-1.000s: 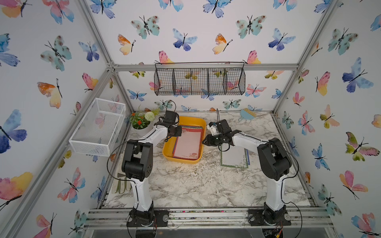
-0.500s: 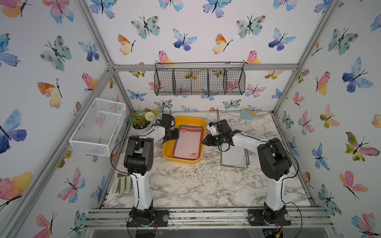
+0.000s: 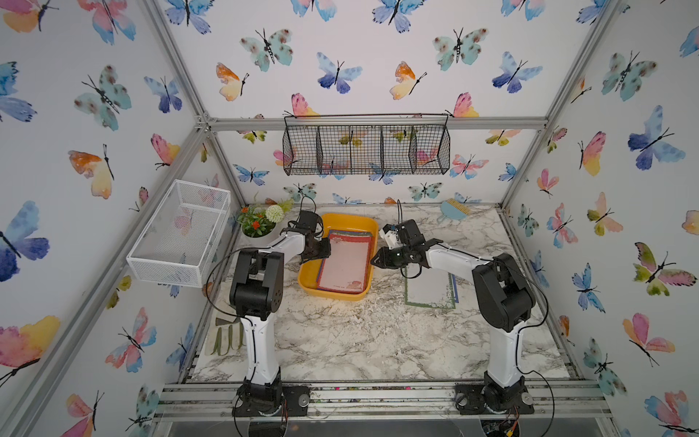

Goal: Take out the stationery paper from the storage box
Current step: Pick up the stationery paper from the storage box.

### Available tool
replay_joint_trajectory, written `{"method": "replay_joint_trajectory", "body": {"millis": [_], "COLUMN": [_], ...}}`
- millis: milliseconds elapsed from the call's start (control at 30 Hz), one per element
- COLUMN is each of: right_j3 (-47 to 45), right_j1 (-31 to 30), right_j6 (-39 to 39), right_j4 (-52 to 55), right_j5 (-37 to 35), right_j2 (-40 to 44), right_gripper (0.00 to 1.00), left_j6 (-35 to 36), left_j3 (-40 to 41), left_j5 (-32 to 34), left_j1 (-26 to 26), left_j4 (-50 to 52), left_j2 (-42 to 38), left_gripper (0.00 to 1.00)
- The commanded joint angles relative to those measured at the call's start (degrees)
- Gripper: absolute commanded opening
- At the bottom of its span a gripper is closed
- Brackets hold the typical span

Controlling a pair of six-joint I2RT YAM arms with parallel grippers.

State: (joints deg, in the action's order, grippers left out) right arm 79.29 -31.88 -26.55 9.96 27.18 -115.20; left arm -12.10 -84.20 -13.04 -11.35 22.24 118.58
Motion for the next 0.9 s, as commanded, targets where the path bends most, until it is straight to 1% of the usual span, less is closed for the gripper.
{"method": "replay_joint_trajectory", "body": {"millis": [0, 67, 167, 200, 367, 467, 600, 833, 867], "right_j3": [-1.7, -1.7, -2.0, -2.1, -1.9, -1.7, -1.1, -0.2, -0.1], "right_j1": [-0.4, -0.4, -0.4, -0.4, -0.4, -0.4, -0.4, -0.4, -0.4], "right_j6": [0.5, 0.5, 0.5, 0.5, 0.5, 0.5, 0.4, 0.6, 0.6], "right_j4": [3.5, 3.4, 3.4, 3.5, 3.4, 3.4, 3.4, 3.9, 4.0], "right_j5": [-1.2, -1.3, -1.3, -1.4, -1.1, -0.8, -0.2, -0.4, -0.4], "right_j2": [1.1, 1.2, 1.3, 1.3, 1.1, 0.8, 0.3, 0.1, 0.0], "right_gripper": [0.3, 0.29, 0.29, 0.29, 0.29, 0.29, 0.29, 0.29, 0.29], "left_j6": [0.0, 0.0, 0.1, 0.1, -0.1, -0.4, -0.9, -3.0, -3.3], "left_j3": [-1.2, -1.2, -1.2, -1.2, -1.6, -1.7, -1.8, -1.1, -0.9], "left_j5": [-1.1, -1.4, -2.0, -2.6, -5.9, -6.8, -8.0, -14.1, -16.7], "left_j1": [-0.1, -0.1, -0.1, -0.1, -0.1, -0.1, 0.1, 0.9, 0.9], "left_j4": [1.1, 1.1, 1.1, 1.1, 1.0, 1.0, 1.0, -0.8, -1.0], "left_j2": [1.1, 1.0, 0.7, 0.6, 0.7, 1.0, 1.8, 2.3, 2.3], "left_gripper": [0.3, 0.27, 0.16, 0.15, 0.17, 0.2, 0.21, 0.13, 0.13]}}
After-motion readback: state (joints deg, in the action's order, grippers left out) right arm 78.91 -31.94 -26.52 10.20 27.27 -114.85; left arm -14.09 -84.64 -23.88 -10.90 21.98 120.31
